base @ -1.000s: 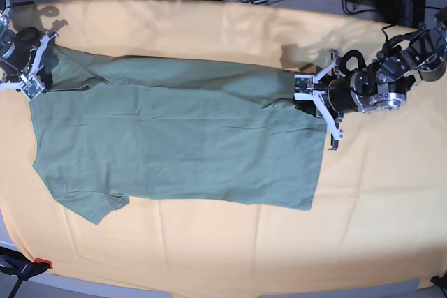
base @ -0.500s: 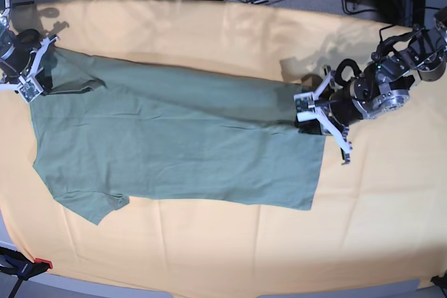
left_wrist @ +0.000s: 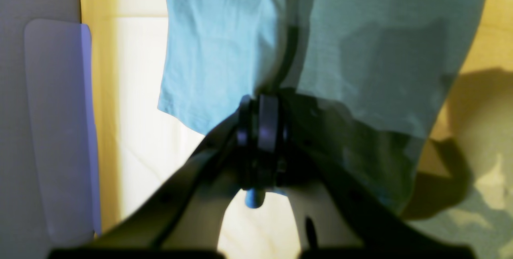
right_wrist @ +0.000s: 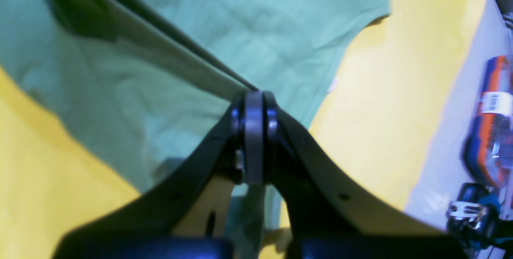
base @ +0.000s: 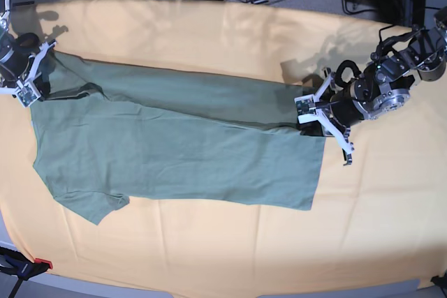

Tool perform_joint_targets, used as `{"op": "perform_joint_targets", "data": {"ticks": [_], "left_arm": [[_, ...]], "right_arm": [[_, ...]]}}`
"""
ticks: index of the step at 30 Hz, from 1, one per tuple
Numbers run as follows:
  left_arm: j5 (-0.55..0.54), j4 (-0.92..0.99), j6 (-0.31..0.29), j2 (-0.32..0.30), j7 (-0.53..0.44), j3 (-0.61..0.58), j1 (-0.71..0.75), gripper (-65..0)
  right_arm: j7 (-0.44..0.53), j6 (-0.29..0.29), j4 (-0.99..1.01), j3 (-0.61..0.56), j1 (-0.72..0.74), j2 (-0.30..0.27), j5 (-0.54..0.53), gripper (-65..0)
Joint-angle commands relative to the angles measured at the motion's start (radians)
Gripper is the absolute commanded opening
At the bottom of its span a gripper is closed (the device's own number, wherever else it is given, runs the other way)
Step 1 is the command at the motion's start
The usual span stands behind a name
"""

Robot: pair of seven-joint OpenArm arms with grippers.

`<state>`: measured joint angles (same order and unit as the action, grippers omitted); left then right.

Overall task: Fold the T-shirt properly
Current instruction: 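Pull the shirt corners apart with both grippers to straighten the shirt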

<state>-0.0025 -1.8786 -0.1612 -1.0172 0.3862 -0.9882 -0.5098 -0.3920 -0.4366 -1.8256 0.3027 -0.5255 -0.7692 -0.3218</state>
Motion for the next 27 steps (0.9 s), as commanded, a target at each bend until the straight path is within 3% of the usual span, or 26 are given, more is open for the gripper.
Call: {"op": "perform_joint_targets", "data": {"ticks": [1,3,6,8,10,11,12,14,16,19,21,24,27], "left_arm": [[0.002,-0.01,0.016,-0.016,-0.012,0.012,-0.02,-65.0],[0.002,-0.01,0.016,-0.016,-0.012,0.012,-0.02,-65.0],[0.002,-0.01,0.016,-0.016,-0.011,0.012,-0.02,-65.0],[0.002,-0.01,0.011,-0.016,-0.012,0.012,-0.02,-65.0],[0.003,-0.01,-0.043,-0.016,-0.021,0.012,-0.02,-65.0],[0.002,-0.01,-0.07,-0.016,-0.024,0.012,-0.02,-62.5],[0.003,-0.01,-0.094,-0.016,-0.023,0.012,-0.02,-54.8],[0.003,-0.01,-0.108,-0.016,-0.023,0.012,-0.02,-38.2],[0.002,-0.01,-0.079,-0.016,-0.023,0.012,-0.02,-27.0],[0.029,-0.01,0.0,-0.016,-0.017,0.013,-0.026,-26.0],[0.048,-0.01,0.015,-0.016,-0.005,0.013,-0.04,-26.0],[0.029,-0.011,0.012,-0.017,0.043,0.013,-0.069,-26.0],[-0.025,-0.011,-0.09,-0.036,0.063,0.013,-0.085,-26.0]], "right_arm": [[0.023,0.011,-0.011,0.01,0.015,-0.024,0.001,-65.0],[0.027,0.008,-0.011,0.01,0.027,-0.024,0.0,-65.0],[0.041,-0.057,-0.011,0.008,0.027,-0.024,0.012,-65.0],[0.041,-0.069,-0.005,0.0,0.027,-0.024,0.012,-65.0],[0.046,-0.066,0.011,-0.004,0.027,-0.024,0.015,-65.0],[0.054,-0.059,0.019,-0.004,0.027,-0.024,0.015,-65.0],[0.062,-0.048,0.027,-0.004,0.027,-0.024,0.015,-62.0],[0.068,-0.013,0.037,-0.004,0.027,-0.024,0.029,-47.2],[0.068,0.03,0.037,-0.004,0.029,-0.025,0.042,-36.6],[0.048,0.066,0.037,-0.004,0.061,-0.026,0.041,-34.6],[0.027,0.072,0.036,-0.004,0.095,-0.026,0.034,-34.6],[-0.003,-0.073,0.018,-0.003,0.127,-0.035,-0.008,-34.6],[-0.078,-0.225,-0.008,-0.003,0.12,-0.045,-0.096,-34.6]]}}
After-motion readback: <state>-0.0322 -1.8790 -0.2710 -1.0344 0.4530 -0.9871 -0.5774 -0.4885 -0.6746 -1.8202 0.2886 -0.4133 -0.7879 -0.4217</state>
